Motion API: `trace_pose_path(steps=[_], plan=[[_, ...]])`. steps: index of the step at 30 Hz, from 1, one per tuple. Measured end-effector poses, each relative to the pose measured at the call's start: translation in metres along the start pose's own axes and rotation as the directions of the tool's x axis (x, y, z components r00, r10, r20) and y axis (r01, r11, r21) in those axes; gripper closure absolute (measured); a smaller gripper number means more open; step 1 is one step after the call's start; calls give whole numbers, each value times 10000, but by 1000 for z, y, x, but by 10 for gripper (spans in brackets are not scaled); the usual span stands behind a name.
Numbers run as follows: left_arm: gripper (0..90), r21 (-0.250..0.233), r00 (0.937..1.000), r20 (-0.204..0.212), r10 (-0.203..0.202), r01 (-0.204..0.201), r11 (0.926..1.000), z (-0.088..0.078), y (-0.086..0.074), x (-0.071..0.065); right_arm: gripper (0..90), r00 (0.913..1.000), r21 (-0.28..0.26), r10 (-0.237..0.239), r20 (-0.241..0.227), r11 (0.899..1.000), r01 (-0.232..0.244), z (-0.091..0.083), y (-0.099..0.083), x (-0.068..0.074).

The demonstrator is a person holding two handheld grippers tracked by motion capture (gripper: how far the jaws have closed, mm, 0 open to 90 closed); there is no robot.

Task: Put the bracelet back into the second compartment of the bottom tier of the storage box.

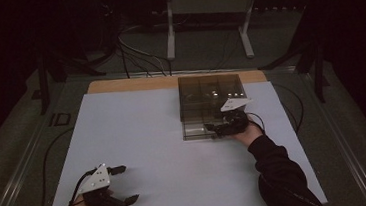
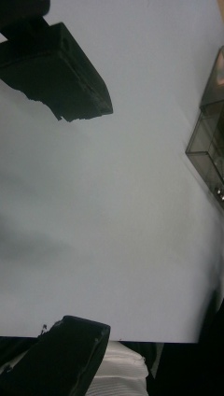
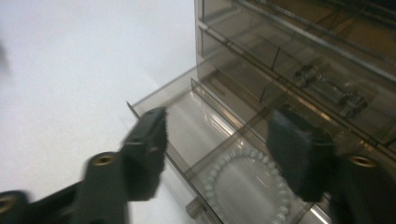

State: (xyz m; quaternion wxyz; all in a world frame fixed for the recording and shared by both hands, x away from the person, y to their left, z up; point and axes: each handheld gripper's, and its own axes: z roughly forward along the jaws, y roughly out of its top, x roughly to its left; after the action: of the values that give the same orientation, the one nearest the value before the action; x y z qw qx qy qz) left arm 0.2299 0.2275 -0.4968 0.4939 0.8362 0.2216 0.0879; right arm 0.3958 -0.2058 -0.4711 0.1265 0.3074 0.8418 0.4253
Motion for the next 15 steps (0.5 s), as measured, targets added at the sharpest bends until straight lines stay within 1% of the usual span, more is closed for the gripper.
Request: trace_pose_path(steps=[2,3,4,5,7,9,11,15], plan=[[1,-1,10000,2,1,-1,10000,0,0,0,309,10000,-157,33,-26,9999,-34,-3,1,1],[1,4,10000,0,2,-2,10000,0,0,0,294,10000,-202,49,-83,9998,-50,-4,2,2],[1,0,10000,2,2,-2,10000,0,0,0,261,9999,-262,25,-123,9997,-28,-5,2,3],[1,2,10000,2,2,-2,10000,0,0,0,190,9994,-283,-48,-335,9996,39,-7,2,4],[2,-3,10000,3,-1,1,10000,0,0,0,142,9993,-300,-129,-338,9995,119,-9,2,7],[1,3,10000,-1,-1,1,10000,0,0,0,140,9988,-415,-101,-484,9991,81,-11,2,8],[2,0,10000,-13,-11,11,10000,0,0,0,139,9989,-450,-88,-453,9990,67,-11,2,8],[1,-6,10000,-21,-59,59,10000,0,0,1,124,9985,-466,-64,-546,9989,39,-14,2,9]])
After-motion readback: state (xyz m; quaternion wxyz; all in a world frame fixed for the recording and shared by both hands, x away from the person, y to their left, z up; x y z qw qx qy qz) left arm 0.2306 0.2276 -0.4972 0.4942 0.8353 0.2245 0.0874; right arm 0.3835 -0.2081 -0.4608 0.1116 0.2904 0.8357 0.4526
